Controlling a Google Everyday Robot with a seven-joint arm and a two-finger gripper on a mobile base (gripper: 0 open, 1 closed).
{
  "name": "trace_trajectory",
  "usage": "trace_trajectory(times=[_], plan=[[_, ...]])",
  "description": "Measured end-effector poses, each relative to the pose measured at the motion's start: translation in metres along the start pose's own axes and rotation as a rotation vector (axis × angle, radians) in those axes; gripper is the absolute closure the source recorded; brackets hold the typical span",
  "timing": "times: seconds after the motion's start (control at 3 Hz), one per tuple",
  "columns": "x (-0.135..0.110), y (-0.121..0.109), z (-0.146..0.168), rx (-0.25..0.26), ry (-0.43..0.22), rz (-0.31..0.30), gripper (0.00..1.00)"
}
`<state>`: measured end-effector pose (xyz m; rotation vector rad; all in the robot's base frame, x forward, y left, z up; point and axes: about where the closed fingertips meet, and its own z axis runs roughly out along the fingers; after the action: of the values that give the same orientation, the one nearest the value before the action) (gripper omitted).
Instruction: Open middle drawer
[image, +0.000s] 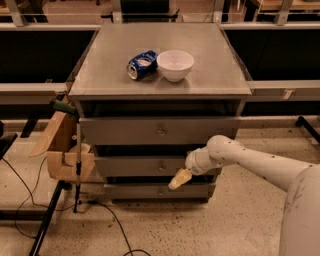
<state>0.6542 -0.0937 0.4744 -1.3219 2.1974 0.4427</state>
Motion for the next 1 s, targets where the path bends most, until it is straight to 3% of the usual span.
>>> trace_trajectory(times=[0.67, 1.0], plan=[[-0.004, -0.009, 0.014, 0.017, -0.029, -0.005, 0.00], [-0.011, -0.018, 0.024, 0.011, -0.013, -0.022, 0.00]])
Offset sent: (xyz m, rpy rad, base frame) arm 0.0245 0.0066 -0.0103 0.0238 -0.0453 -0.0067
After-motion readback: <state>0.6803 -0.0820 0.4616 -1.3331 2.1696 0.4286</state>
